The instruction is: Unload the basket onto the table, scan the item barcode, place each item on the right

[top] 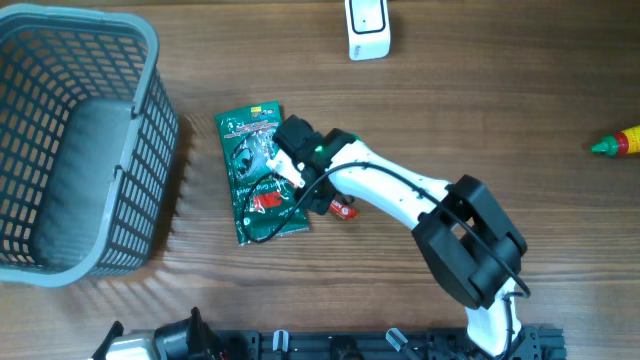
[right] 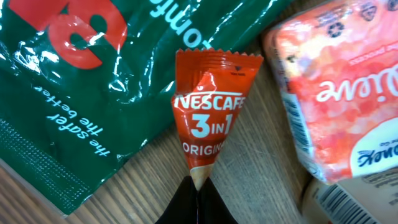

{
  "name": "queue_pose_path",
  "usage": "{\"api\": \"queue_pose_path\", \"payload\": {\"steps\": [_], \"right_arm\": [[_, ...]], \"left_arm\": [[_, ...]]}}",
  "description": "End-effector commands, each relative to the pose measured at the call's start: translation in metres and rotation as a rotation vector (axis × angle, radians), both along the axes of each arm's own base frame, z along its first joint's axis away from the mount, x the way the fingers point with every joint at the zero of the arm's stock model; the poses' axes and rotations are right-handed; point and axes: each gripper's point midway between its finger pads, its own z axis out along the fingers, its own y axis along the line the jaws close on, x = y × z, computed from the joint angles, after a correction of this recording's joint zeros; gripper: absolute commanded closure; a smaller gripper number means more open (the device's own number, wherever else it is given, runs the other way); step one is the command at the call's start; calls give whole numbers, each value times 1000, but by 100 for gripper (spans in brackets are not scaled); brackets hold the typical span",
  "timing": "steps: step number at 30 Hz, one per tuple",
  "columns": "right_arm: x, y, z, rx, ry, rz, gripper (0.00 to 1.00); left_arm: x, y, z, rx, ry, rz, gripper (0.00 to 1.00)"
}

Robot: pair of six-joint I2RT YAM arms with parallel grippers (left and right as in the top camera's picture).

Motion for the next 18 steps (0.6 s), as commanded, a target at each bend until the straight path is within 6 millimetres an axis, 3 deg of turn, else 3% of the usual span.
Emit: {"api": "queue_pose_path", "payload": {"steps": [1, 5, 9, 14, 16, 18], "right_arm": [[2, -2, 9, -98, -130, -32, 96], [-9, 14, 15, -83, -161, 6, 96], [-7, 15, 20, -75, -174, -9, 96], [6, 33, 61, 47, -262, -26, 96], [-6, 55, 58, 142, -187, 70, 95], [-14, 60, 50, 165, -136, 85, 96]], "left_arm": [[0, -2, 0, -4, -8, -7, 0], [0, -2, 0, -4, -8, -7, 0], [0, -2, 0, -4, -8, -7, 0], [0, -2, 0, -4, -8, -7, 0], [0, -2, 0, -4, -8, -7, 0], [0, -2, 0, -4, -8, -7, 0]]}}
